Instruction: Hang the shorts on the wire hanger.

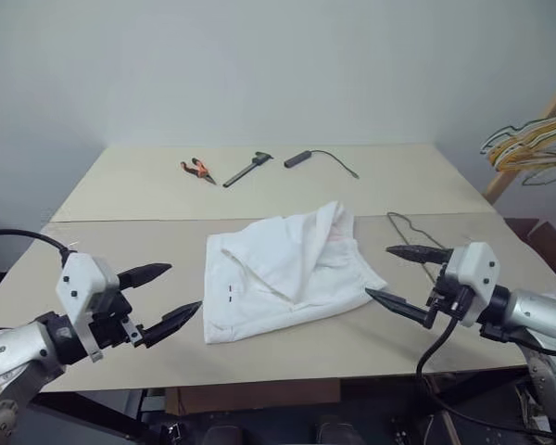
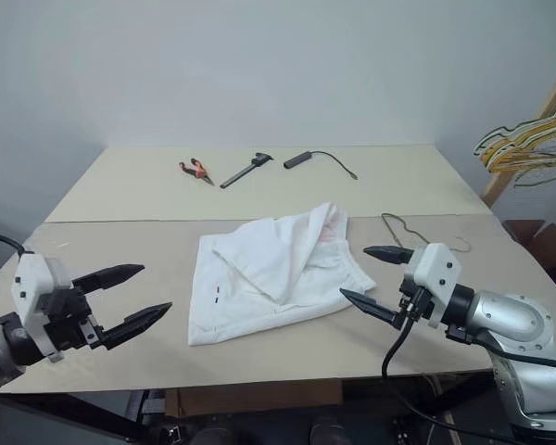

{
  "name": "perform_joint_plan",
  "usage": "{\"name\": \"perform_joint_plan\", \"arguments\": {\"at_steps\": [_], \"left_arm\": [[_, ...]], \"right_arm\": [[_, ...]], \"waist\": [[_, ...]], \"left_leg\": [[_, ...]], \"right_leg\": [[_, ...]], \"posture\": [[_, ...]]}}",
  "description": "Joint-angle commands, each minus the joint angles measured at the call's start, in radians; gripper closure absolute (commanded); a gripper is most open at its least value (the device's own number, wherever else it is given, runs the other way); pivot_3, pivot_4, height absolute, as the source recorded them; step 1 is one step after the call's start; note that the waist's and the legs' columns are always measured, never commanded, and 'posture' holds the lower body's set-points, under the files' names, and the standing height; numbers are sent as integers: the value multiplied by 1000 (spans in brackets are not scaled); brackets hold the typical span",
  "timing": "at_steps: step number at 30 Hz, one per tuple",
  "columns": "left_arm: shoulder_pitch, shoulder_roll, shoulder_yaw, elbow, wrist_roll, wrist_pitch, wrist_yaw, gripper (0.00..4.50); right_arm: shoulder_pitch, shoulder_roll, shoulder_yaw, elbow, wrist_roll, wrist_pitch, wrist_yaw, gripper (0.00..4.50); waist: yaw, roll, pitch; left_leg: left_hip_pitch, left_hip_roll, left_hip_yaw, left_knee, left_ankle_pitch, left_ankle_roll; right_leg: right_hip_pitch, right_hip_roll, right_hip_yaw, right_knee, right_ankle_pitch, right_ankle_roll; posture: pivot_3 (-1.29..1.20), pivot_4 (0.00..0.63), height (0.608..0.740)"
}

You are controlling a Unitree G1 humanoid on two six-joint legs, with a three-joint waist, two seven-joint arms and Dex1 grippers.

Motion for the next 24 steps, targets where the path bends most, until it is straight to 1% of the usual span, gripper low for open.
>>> {"name": "perform_joint_plan", "arguments": {"at_steps": [1,6,12,16,20,22,24], "left_arm": [[-11,29,24,-26,-35,8,-18,0],[-5,54,15,-26,-37,13,-42,0],[-21,63,-1,-20,-35,21,-45,0],[-23,66,-21,-19,-30,21,-44,0],[-7,75,-35,-29,-20,17,-66,0],[-7,75,-36,-28,-18,15,-70,0],[-9,74,-38,-27,-14,12,-72,0]], "right_arm": [[-15,-16,-20,-12,14,-27,7,50],[-15,-24,-13,-13,0,-30,6,50],[-2,-66,20,2,-64,-43,14,50],[1,-151,83,57,-223,-118,23,50],[-24,-227,196,192,-488,-358,-25,50],[-55,-239,258,262,-585,-452,-54,50],[-99,-221,317,316,-653,-514,-82,50]], "waist": [[0,0,0],[-1,0,0],[-1,0,0],[-2,0,1],[-2,0,1],[-4,0,1],[-6,0,1]], "left_leg": [[0,0,0,0,0,0],[0,0,1,0,0,0],[0,0,1,0,0,0],[0,0,2,0,0,0],[0,0,3,0,0,0],[0,0,4,0,0,0],[0,0,4,0,0,0]], "right_leg": [[0,0,0,0,0,0],[0,0,0,0,0,0],[0,0,0,0,-1,0],[0,0,0,0,-1,0],[-1,0,0,0,-2,0],[-1,0,0,0,-2,0],[-1,0,0,0,-2,0]], "posture": [[34,8,740],[29,6,740],[28,4,740],[24,5,740],[29,3,740],[38,4,740],[42,6,740]]}}
